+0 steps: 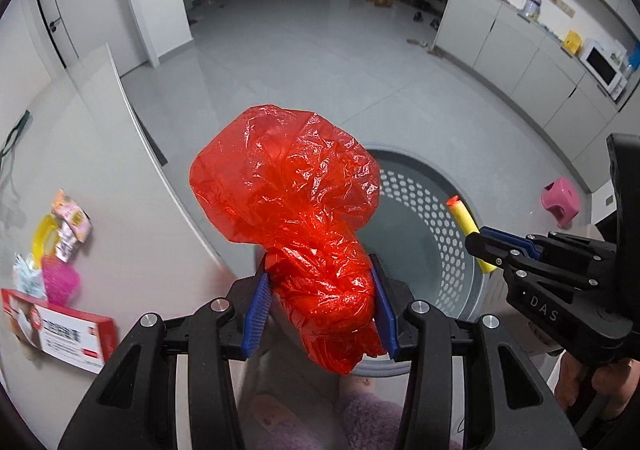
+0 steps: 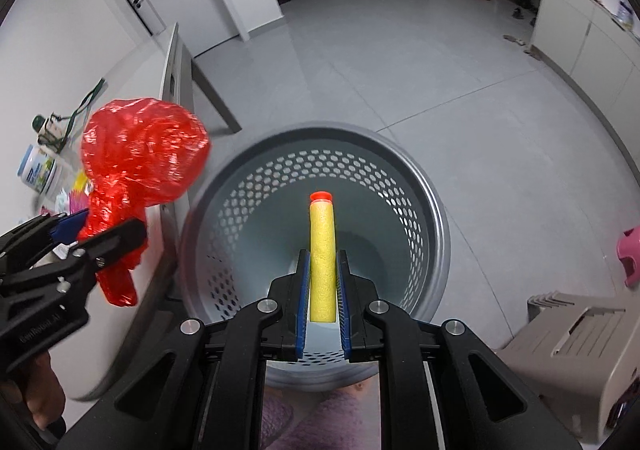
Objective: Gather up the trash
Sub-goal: 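Carry the red bag and yellow dart over the wastebasket and open both tools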
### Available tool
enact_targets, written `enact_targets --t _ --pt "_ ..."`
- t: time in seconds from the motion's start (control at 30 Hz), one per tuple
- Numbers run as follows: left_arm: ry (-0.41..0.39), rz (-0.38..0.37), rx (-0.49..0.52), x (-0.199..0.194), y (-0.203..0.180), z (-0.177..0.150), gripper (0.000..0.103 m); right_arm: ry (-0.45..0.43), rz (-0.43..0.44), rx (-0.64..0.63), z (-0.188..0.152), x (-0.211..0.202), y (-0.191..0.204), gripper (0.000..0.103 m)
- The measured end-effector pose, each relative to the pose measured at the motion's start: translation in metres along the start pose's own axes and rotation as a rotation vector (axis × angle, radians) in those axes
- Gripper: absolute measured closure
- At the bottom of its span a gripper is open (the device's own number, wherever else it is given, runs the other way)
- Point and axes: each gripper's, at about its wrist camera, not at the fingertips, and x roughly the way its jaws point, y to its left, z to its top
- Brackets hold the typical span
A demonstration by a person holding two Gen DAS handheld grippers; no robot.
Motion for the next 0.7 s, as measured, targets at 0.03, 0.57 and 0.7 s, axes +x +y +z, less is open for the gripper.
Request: enact_targets --t 0.03,0.57,0.7 --pt "0.006 0.001 -0.003 0.003 -0.002 0.0 0.058 0.008 0.006 -0.006 0.001 0.003 -0.003 0.09" --pt "0.045 0.037 -0.07 0.015 -0.021 0.001 0.034 0.03 0.054 -0.062 0.016 0.022 -0.017 0.063" --pt "0.045 0.046 -0.078 0.016 -0.022 0.0 0.033 0.025 0.058 -0.065 0.017 0.021 -0.018 0.063"
